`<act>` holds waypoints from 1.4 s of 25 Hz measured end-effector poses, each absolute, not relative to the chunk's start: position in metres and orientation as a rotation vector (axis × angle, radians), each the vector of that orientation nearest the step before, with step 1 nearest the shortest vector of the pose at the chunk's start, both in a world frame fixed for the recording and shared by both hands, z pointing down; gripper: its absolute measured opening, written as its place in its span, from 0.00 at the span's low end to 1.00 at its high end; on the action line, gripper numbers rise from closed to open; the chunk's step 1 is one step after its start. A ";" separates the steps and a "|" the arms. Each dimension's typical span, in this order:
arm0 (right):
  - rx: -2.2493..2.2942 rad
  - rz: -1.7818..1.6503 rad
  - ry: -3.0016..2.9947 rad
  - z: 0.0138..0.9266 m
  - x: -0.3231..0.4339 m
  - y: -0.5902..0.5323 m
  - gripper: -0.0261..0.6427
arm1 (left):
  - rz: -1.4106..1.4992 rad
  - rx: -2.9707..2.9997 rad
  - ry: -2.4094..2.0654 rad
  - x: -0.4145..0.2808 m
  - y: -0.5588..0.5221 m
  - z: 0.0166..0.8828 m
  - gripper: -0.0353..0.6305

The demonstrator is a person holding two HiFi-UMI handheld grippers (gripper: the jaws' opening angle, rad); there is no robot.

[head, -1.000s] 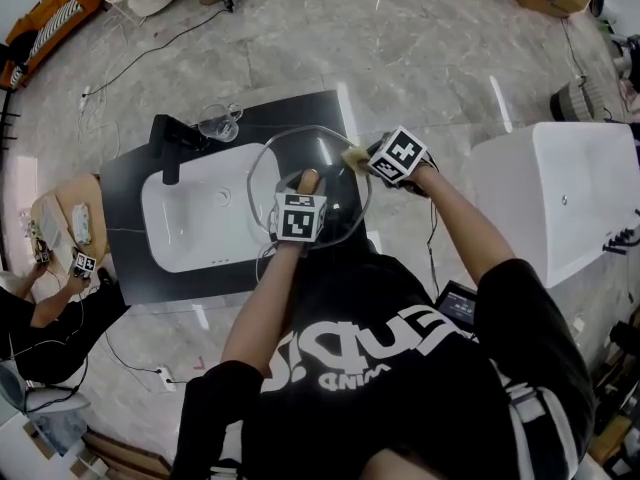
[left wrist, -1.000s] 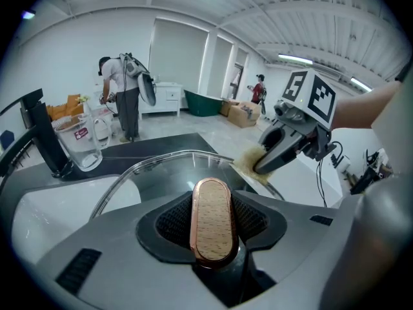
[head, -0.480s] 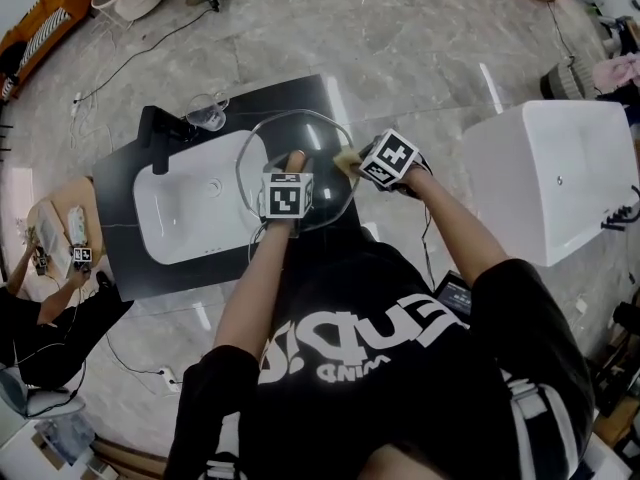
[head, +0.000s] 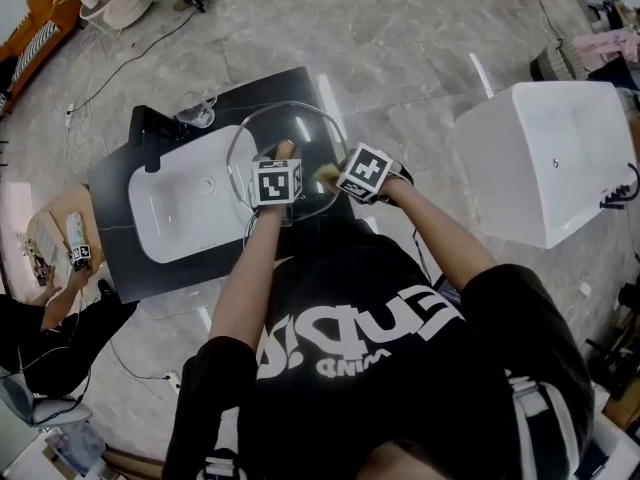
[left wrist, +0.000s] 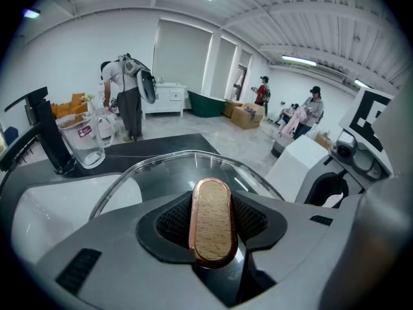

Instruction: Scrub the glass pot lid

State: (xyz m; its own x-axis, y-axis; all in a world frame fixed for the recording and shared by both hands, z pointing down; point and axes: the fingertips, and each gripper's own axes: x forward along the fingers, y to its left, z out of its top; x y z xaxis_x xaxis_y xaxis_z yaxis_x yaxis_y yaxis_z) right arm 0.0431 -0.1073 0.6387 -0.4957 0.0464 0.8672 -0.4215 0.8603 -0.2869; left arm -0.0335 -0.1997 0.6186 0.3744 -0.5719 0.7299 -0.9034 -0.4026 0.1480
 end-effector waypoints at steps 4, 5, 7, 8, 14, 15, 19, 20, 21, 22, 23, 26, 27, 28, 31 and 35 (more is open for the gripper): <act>0.260 0.501 -2.010 0.639 0.027 -0.089 0.11 | 0.802 2.091 -1.276 -0.033 -0.200 0.620 0.32; 0.254 0.481 -2.014 0.639 0.023 -0.084 0.11 | 0.803 2.090 -1.279 -0.033 -0.200 0.620 0.32; 0.220 0.467 -2.035 0.638 0.009 -0.071 0.11 | 0.803 2.087 -1.283 -0.034 -0.200 0.620 0.32; 0.198 0.468 -2.049 0.637 0.001 -0.063 0.11 | 0.802 2.085 -1.284 -0.034 -0.200 0.620 0.32; 0.137 0.329 -2.035 0.638 -0.016 -0.048 0.11 | 0.793 2.071 -1.293 -0.034 -0.200 0.619 0.32; 0.127 0.332 -2.036 0.639 -0.018 -0.046 0.11 | 0.792 2.069 -1.291 -0.034 -0.200 0.620 0.32; 0.108 0.370 -2.051 0.638 -0.020 -0.040 0.11 | 0.810 2.059 -1.293 -0.035 -0.199 0.619 0.32; 0.102 0.387 -2.056 0.637 -0.020 -0.039 0.11 | 0.820 2.054 -1.294 -0.036 -0.199 0.617 0.33; 0.095 0.420 -2.058 0.635 -0.019 -0.035 0.11 | 0.829 2.050 -1.292 -0.037 -0.198 0.616 0.33; 0.095 0.451 -2.062 0.632 -0.018 -0.033 0.11 | 0.837 2.049 -1.287 -0.037 -0.196 0.614 0.33; 0.110 0.463 -2.070 0.628 -0.016 -0.036 0.11 | 0.840 2.051 -1.280 -0.038 -0.195 0.612 0.33; 0.176 0.487 -2.106 0.614 -0.006 -0.048 0.11 | 0.828 2.069 -1.257 -0.039 -0.189 0.604 0.33; 0.191 0.504 -2.123 0.609 -0.003 -0.051 0.11 | 0.820 2.079 -1.255 -0.040 -0.187 0.599 0.33; 0.206 0.520 -2.140 0.603 -0.001 -0.054 0.11 | 0.810 2.091 -1.253 -0.040 -0.186 0.594 0.33; 0.263 0.550 -2.191 0.585 0.006 -0.067 0.11 | 0.771 2.135 -1.242 -0.040 -0.183 0.575 0.33; 0.349 0.577 -2.257 0.562 0.013 -0.087 0.11 | 0.719 2.187 -1.229 -0.040 -0.179 0.550 0.33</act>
